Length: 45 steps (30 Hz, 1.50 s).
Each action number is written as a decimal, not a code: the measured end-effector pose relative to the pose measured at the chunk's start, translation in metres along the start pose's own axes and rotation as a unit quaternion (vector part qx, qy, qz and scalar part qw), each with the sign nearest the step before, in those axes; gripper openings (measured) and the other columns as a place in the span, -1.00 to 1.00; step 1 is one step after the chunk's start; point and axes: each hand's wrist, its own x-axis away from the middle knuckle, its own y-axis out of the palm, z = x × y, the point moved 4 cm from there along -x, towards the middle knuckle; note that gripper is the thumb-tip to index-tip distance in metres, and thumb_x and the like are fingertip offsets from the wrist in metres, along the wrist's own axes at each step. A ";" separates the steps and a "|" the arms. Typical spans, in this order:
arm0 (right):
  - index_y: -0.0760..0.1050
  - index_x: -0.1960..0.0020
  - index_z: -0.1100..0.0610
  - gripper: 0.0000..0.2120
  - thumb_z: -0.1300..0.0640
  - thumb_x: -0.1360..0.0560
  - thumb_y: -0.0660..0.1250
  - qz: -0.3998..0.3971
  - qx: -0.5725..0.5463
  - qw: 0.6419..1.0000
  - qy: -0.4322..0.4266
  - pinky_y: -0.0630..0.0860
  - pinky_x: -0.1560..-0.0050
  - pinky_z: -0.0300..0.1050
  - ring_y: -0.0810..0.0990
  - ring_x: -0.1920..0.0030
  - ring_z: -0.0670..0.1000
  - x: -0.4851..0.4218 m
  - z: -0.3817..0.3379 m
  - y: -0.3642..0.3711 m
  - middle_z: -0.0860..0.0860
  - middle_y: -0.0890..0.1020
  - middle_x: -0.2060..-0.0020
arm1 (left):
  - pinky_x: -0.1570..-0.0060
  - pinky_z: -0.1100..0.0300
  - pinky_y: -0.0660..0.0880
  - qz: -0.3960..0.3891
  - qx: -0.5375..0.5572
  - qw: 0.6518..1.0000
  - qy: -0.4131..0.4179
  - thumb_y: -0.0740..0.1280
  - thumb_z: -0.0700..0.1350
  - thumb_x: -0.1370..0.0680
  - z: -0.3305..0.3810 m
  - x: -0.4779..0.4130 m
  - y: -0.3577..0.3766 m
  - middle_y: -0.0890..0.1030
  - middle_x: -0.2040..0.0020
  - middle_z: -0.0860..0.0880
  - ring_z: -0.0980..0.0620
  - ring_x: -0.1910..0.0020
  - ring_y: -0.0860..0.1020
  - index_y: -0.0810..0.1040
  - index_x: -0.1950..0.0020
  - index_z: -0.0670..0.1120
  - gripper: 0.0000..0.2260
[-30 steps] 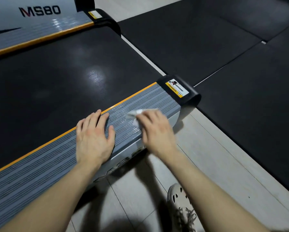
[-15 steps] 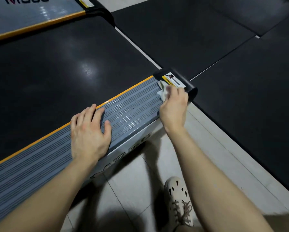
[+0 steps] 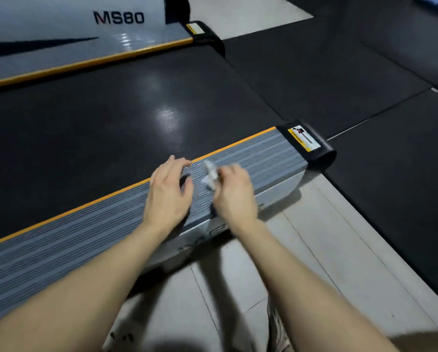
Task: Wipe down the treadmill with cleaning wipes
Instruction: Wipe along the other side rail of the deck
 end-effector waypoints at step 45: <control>0.74 -0.06 0.14 -0.55 -0.19 -0.64 0.26 0.026 0.095 0.986 0.133 0.61 0.00 0.07 0.73 0.02 0.27 -0.036 -0.041 -0.001 0.18 0.76 0.15 | -0.68 -0.25 -0.13 -0.155 -0.324 0.932 -0.055 -0.01 0.82 -0.26 -0.205 0.133 -0.176 -0.06 -0.77 -0.17 -0.10 -0.76 -0.10 -0.07 -0.78 -0.02 0.32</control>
